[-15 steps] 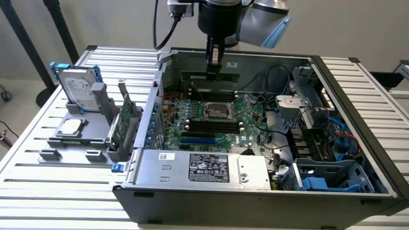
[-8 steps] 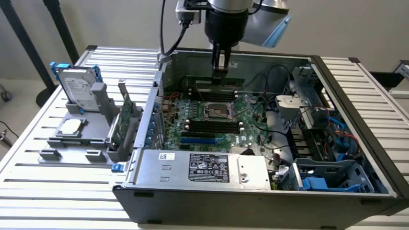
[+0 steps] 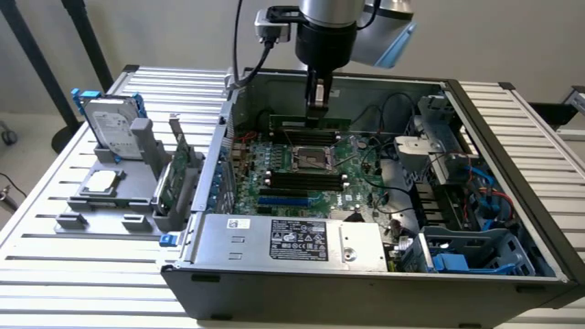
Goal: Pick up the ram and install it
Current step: 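Pick up the ram and move it above insertion slot, then insert the ram into the slot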
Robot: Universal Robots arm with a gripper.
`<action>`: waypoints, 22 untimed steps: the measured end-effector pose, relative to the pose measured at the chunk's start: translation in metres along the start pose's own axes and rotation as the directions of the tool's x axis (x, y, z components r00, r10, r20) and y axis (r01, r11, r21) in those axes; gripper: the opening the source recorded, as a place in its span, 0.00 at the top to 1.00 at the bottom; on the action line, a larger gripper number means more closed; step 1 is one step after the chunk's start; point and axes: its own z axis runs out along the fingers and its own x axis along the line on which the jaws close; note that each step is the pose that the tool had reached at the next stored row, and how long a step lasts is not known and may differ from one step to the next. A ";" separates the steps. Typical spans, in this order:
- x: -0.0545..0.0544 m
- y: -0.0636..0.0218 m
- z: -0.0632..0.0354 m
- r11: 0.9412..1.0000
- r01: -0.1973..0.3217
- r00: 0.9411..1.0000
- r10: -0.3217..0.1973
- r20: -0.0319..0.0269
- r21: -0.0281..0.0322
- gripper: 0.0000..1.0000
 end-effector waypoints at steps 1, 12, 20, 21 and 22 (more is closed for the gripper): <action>0.000 -0.0004 0.0008 1.000 -0.001 1.000 0.001 -0.005 0.001 0.86; 0.001 -0.0019 0.0066 1.000 -0.006 1.000 0.006 -0.021 0.005 0.86; 0.001 -0.0018 0.0067 1.000 -0.006 1.000 0.006 -0.022 0.005 0.86; 0.001 -0.0018 0.0071 1.000 -0.006 1.000 0.006 -0.021 0.005 0.86; 0.001 -0.0019 0.0075 1.000 -0.007 1.000 0.007 -0.021 0.005 0.86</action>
